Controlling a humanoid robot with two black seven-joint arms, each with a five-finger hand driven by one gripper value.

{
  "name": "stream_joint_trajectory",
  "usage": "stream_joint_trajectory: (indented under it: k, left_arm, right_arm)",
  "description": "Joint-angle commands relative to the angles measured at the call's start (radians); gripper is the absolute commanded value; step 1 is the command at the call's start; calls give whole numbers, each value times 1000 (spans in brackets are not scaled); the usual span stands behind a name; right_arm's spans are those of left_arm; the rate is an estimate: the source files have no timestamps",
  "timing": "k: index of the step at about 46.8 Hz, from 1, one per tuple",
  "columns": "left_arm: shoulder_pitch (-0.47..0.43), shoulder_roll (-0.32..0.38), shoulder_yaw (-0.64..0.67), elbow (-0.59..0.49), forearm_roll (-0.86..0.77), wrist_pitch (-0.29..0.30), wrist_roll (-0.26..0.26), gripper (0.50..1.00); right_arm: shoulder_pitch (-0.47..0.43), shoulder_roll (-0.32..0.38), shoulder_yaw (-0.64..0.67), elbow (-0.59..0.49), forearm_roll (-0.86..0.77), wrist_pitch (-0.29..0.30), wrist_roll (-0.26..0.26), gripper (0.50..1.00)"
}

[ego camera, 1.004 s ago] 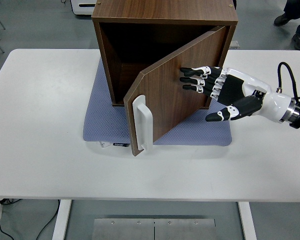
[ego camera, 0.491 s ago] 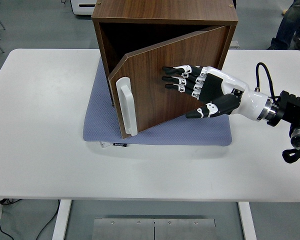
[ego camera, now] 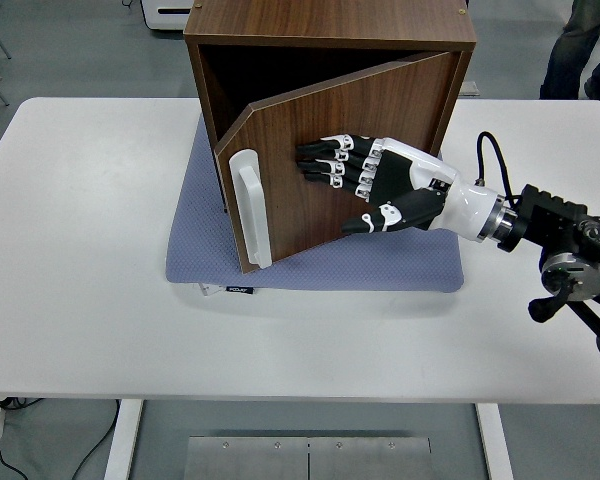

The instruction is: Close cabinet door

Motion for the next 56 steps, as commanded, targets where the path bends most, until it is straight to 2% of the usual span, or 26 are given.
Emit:
stream_joint_trajectory:
  k: [1,16,28,56]
  left_arm:
    - [0,0,0,0,0,0,-1,1000]
    - [0,0,0,0,0,0,-1,1000]
    - [0,0,0,0,0,0,1,1000]
    - [0,0,0,0,0,0,-1,1000]
  right_arm:
    - [16,20,-9,-22,0,0,0,1000]
    - [58,79,-25,-95,1,0,0,1000]
    - [98,139,-25,-196,5,0,0,1000]
    - [153,241,-23,-303,6,-18,0,1000]
